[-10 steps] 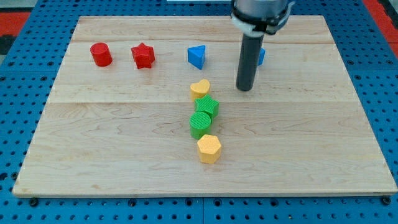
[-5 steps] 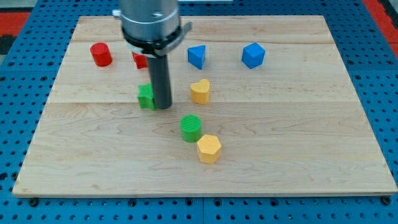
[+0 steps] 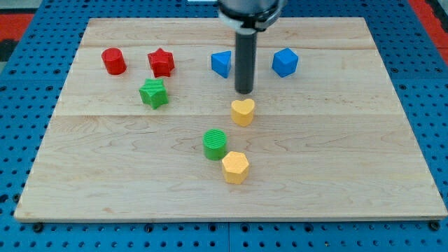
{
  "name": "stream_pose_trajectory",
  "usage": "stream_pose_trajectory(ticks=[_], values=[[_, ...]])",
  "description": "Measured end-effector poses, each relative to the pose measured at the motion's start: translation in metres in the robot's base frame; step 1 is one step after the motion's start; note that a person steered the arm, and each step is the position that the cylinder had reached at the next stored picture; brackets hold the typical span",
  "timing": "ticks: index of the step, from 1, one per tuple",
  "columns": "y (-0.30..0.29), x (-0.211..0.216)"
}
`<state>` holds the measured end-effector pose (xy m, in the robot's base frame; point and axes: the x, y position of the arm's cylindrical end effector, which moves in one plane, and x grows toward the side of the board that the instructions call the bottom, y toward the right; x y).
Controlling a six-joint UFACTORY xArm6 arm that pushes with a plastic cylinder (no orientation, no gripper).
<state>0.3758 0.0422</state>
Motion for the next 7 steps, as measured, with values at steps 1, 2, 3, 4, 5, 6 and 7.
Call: stream_pose_trajectory(ticks=[1, 2, 3, 4, 5, 6, 7], values=[[0.014, -0.03], [0.019, -0.06], [0.024, -0.092], [0.103, -0.088], [0.109, -0.071], [0.05, -0.032], [-0.018, -0.011]])
